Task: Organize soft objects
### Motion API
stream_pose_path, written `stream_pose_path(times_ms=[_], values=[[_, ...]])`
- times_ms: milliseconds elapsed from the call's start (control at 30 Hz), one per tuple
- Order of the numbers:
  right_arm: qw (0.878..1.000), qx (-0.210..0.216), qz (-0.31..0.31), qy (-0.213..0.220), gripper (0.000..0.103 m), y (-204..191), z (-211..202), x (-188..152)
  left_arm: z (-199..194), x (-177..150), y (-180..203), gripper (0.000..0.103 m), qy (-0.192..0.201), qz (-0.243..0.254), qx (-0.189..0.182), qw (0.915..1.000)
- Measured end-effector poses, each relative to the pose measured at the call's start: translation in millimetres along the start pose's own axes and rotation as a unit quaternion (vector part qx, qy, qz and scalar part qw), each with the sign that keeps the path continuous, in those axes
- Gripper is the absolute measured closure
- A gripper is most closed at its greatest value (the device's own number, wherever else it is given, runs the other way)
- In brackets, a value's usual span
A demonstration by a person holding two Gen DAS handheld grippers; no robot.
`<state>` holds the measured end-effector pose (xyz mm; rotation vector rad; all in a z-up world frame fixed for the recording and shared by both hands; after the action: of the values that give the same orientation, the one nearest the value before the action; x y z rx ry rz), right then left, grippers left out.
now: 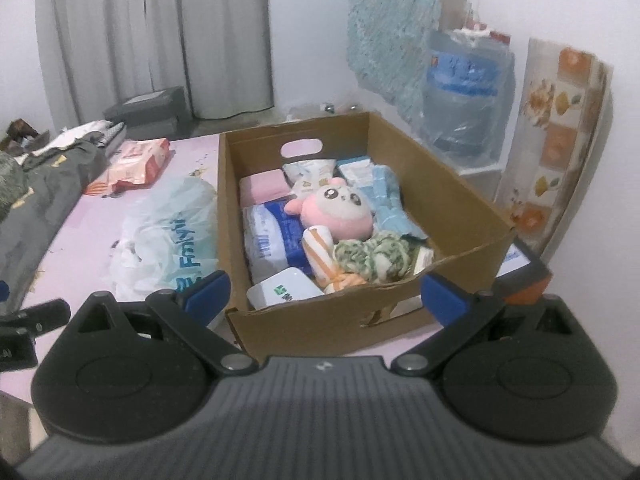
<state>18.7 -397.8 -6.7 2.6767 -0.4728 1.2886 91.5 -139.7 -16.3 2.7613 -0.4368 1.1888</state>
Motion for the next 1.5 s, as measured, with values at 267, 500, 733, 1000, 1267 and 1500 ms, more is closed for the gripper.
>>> stream_pose_path(times_ms=[267,500,733,1000,1267,1500], values=[[0.999,0.033,0.007,-0.039,0.001,-6,6,-8,12,-14,5,0.0,-0.033,-0.032,-0.021,0.9987],[0.993,0.084,0.032,-0.081,0.001,-16,16,-21,15,-9,21,0.0,-0.041,-0.032,-0.032,0.9981],[0.992,0.09,-0.007,-0.09,0.001,-32,24,-24,26,-10,27,0.0,-0.062,-0.043,-0.029,0.9968],[0.992,0.082,-0.014,-0.094,0.001,-28,31,-23,34,-10,31,0.0,-0.072,-0.043,-0.027,0.9961],[0.992,0.076,-0.016,-0.099,0.001,-25,36,-27,38,-12,33,0.0,-0.078,-0.04,-0.026,0.9958],[0.992,0.071,-0.027,-0.1,0.001,-26,41,-26,43,-11,33,0.0,-0.08,-0.038,-0.02,0.9959]])
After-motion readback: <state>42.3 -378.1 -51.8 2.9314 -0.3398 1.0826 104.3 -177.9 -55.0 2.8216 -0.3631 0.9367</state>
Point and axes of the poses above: each gripper's, at about its wrist camera, not at the fingertips, and z roughly the way its jaws point, y to its right, x to its top, the point moved 10 cm from there along z, roughly the way its jaws point, and after that the axes turned 3 degrees about -y, right-handed, at the moved point
